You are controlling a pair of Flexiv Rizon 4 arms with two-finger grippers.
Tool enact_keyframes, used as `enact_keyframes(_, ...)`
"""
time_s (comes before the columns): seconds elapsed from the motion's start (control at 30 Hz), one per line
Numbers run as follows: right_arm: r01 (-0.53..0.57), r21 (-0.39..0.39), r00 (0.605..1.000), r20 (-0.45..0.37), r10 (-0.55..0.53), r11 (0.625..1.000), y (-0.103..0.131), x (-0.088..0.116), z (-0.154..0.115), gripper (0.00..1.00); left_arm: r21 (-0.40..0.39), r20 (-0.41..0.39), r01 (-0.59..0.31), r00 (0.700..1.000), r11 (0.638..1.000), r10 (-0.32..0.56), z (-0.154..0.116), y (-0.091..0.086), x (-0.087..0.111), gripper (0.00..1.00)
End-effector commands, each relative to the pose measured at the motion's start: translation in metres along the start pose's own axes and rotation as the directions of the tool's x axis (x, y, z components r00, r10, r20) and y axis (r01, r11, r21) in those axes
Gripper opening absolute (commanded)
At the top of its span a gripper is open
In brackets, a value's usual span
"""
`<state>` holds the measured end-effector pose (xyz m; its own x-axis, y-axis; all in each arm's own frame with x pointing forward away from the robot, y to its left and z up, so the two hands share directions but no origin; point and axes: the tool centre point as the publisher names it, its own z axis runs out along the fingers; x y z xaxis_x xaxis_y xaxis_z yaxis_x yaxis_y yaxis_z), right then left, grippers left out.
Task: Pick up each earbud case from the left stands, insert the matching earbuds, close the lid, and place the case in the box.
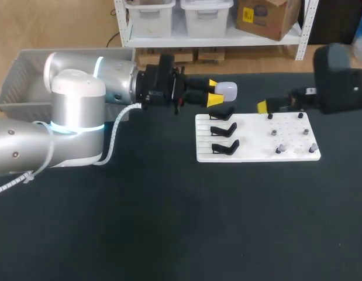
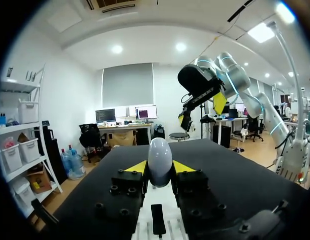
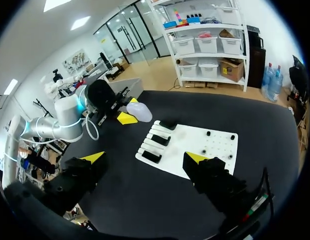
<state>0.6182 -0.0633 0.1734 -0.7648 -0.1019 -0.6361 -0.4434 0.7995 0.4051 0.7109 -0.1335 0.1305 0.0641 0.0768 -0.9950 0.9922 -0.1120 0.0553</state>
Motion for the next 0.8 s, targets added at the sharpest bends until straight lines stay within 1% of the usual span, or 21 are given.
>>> enact_keyframes(0.03,-0.009,0.063,1.000,0.000,0.009,0.998,0.009,-0.003,0.011,1.00,-0.004,0.004,-0.002,1.000,1.000,0.002,0.000,-0.001,0.001,0.00)
enact_keyframes(0.13,-0.013,0.052,1.000,0.000,0.013,0.999,0.014,-0.005,0.014,1.00,-0.004,0.004,-0.002,1.000,1.000,0.002,0.000,-0.001,0.001,0.00)
enact_keyframes(0.17,-0.028,0.091,1.000,-0.004,0.028,0.995,0.016,-0.007,0.016,1.00,-0.004,0.004,-0.002,1.000,1.000,0.002,0.000,-0.001,0.001,0.00)
enact_keyframes(0.2,-0.019,0.059,1.000,-0.006,0.020,0.998,0.017,-0.008,0.018,1.00,-0.004,0.004,-0.002,1.000,1.000,0.002,0.000,-0.001,0.001,0.00)
enact_keyframes(0.23,-0.013,0.047,1.000,-0.006,0.014,0.999,0.020,-0.009,0.019,1.00,-0.004,0.004,-0.002,1.000,1.000,0.002,0.000,-0.001,0.001,0.00)
enact_keyframes(0.47,-0.008,0.047,0.999,-0.035,0.010,0.999,0.030,-0.018,0.035,1.00,-0.004,0.004,-0.002,1.000,1.000,0.002,0.000,-0.001,0.001,0.00)
enact_keyframes(0.6,-0.015,0.049,0.998,-0.057,0.018,0.999,0.028,-0.021,0.045,1.00,-0.004,0.004,-0.002,1.000,1.000,0.002,0.000,-0.001,0.001,0.00)
enact_keyframes(0.8,-0.063,0.055,0.996,-0.067,0.067,0.996,0.015,-0.024,0.061,1.00,-0.004,0.004,-0.002,1.000,1.000,0.002,0.000,-0.001,0.001,0.00)
